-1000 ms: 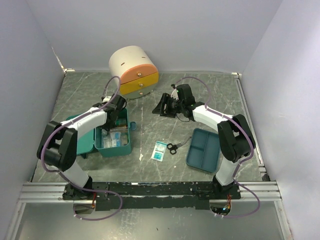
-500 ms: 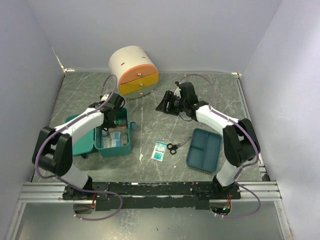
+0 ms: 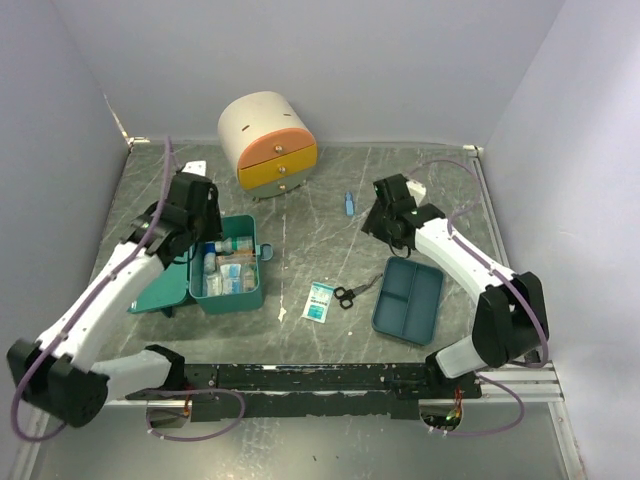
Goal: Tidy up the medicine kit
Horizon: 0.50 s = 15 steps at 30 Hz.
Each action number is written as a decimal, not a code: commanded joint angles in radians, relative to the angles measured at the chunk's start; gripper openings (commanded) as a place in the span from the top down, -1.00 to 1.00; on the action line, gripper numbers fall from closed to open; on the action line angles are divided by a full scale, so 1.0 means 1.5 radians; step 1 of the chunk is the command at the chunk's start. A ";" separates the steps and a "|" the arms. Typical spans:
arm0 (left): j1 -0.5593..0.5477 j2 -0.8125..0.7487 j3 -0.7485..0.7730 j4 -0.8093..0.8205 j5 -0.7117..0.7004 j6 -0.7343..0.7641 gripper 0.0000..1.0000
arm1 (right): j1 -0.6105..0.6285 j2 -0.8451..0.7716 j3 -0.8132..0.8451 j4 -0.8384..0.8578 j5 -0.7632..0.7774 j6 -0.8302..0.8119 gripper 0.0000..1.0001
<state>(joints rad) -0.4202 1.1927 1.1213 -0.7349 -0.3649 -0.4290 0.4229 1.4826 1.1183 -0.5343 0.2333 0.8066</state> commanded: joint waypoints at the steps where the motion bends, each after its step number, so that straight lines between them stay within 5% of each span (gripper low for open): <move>1: 0.004 -0.107 0.012 0.087 0.136 0.051 -0.11 | -0.011 -0.051 -0.046 -0.190 0.131 0.065 -0.19; 10: 0.004 -0.260 -0.027 0.121 0.174 0.016 -0.69 | -0.031 -0.146 -0.172 -0.179 0.075 0.021 -0.73; 15: 0.004 -0.276 -0.029 0.107 0.190 0.000 -0.76 | -0.039 -0.180 -0.210 -0.111 0.010 -0.022 -0.94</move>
<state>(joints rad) -0.4202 0.7795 1.0935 -0.5877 -0.1326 -0.4046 0.3759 1.2564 0.8360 -0.7868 0.3168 0.8295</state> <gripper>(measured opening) 0.872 0.944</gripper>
